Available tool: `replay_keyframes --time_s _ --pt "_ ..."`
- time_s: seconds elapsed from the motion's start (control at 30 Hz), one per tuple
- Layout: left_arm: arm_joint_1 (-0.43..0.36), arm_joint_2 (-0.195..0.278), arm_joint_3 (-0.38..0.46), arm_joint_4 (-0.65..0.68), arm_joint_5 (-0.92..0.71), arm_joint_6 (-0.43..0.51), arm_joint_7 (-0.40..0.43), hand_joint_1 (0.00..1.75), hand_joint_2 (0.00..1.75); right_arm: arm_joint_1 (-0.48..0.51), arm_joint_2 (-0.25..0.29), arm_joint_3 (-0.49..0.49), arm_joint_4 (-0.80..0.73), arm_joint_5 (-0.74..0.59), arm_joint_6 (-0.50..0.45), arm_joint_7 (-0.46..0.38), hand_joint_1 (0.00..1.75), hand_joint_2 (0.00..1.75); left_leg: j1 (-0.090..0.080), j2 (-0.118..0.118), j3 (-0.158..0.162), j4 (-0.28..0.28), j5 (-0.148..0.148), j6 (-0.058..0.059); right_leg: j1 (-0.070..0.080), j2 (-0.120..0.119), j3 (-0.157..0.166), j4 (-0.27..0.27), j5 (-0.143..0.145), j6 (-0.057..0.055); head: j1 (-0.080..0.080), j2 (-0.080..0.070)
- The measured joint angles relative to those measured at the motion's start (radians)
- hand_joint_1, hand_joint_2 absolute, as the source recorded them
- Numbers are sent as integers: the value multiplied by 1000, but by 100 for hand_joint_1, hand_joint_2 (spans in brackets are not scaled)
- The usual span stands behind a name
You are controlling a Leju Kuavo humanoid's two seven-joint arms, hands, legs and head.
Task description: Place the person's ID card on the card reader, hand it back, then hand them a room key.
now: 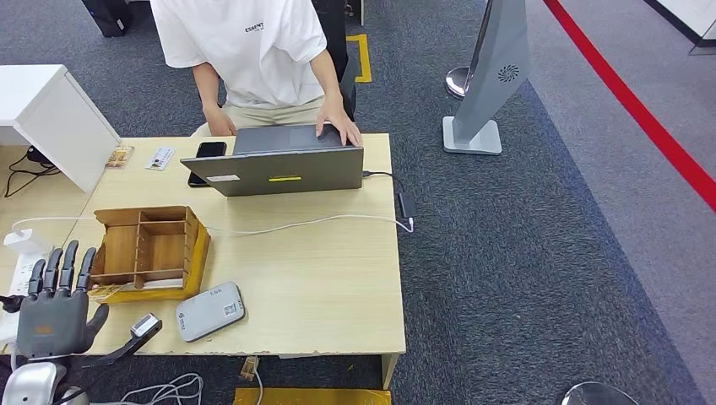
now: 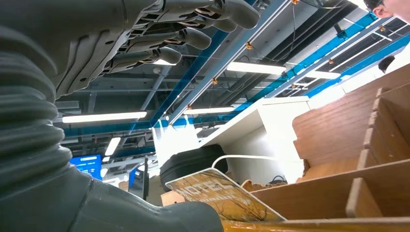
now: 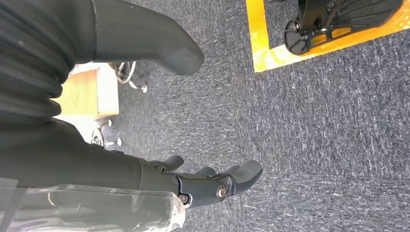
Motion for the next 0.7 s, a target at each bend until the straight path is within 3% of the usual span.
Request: replay_keyframes --time_s 0.7 --pt "-11 4 14 20 -1 0 3 0 175 0 0 -3 0 4 0 0 0 175 0 0 0 0 0 0 0 0 0 0 1 -1 0 0"
